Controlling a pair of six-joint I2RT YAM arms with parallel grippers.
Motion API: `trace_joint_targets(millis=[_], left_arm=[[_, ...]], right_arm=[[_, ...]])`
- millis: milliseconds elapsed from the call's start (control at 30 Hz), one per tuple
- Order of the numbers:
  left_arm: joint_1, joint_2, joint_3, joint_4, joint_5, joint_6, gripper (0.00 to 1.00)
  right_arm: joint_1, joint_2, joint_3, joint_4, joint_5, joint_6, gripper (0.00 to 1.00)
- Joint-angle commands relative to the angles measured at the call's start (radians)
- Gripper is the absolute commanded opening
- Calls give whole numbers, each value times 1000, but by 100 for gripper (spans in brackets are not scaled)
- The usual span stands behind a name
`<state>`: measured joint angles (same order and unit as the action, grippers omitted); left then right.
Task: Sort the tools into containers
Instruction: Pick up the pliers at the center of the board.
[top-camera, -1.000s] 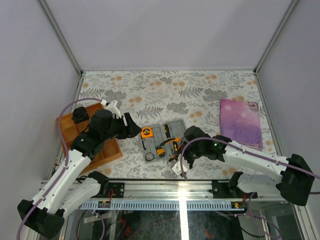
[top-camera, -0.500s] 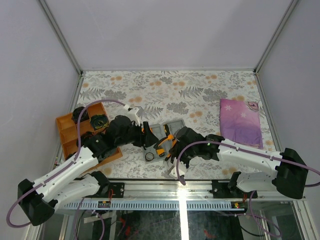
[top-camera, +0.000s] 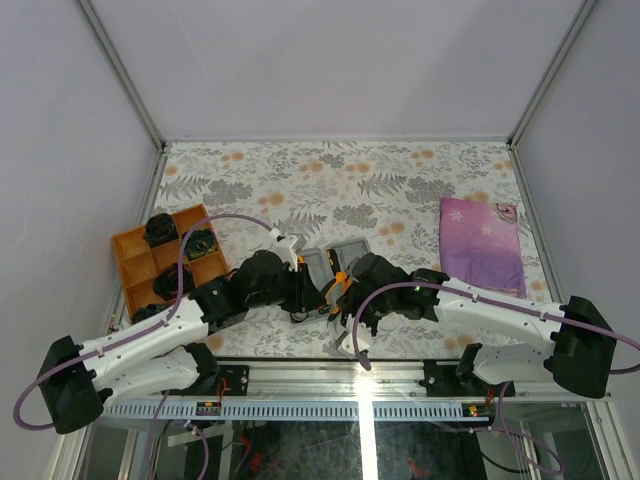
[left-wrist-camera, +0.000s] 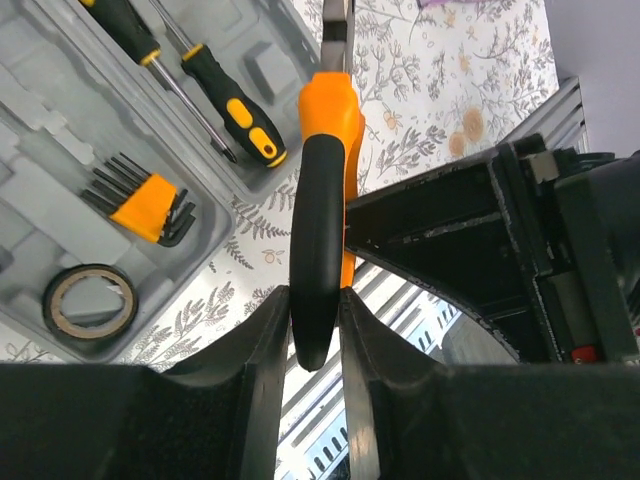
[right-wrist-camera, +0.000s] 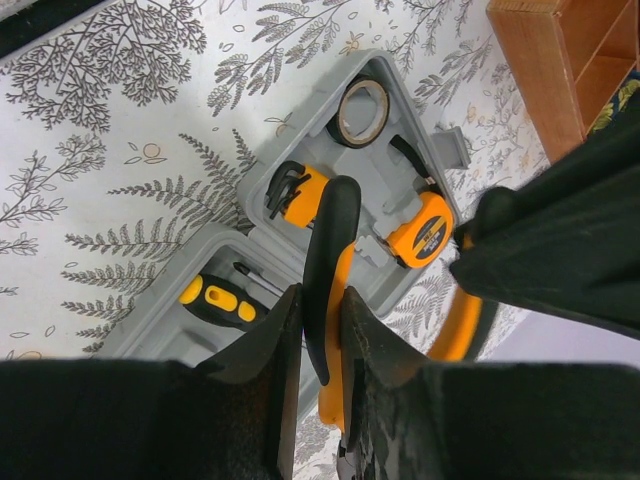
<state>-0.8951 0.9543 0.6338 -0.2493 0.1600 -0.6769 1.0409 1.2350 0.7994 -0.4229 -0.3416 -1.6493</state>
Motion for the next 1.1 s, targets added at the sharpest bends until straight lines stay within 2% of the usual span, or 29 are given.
trace_joint_targets(millis=[0, 67, 267, 400, 500, 567, 1067], left_arm=[[-43, 3, -35, 127, -21, -48, 23], [-64, 10, -39, 137, -25, -53, 25], [-88, 15, -26, 132, -47, -50, 55], [-87, -30, -9, 89, -118, -52, 63], [-86, -73, 12, 39, -209, -42, 65], [-86, -67, 21, 32, -216, -33, 64], [-84, 30, 25, 110, -122, -21, 56]], right_arm=[[8, -27, 50, 77, -10, -9, 0], [8, -28, 49, 80, -11, -7, 0], [8, -26, 47, 64, -7, -22, 0], [8, -32, 39, 39, 0, -33, 0], [8, -41, 34, 15, -5, -46, 0], [8, -46, 34, 7, -11, -54, 0], [24, -66, 59, -58, -32, -114, 0]])
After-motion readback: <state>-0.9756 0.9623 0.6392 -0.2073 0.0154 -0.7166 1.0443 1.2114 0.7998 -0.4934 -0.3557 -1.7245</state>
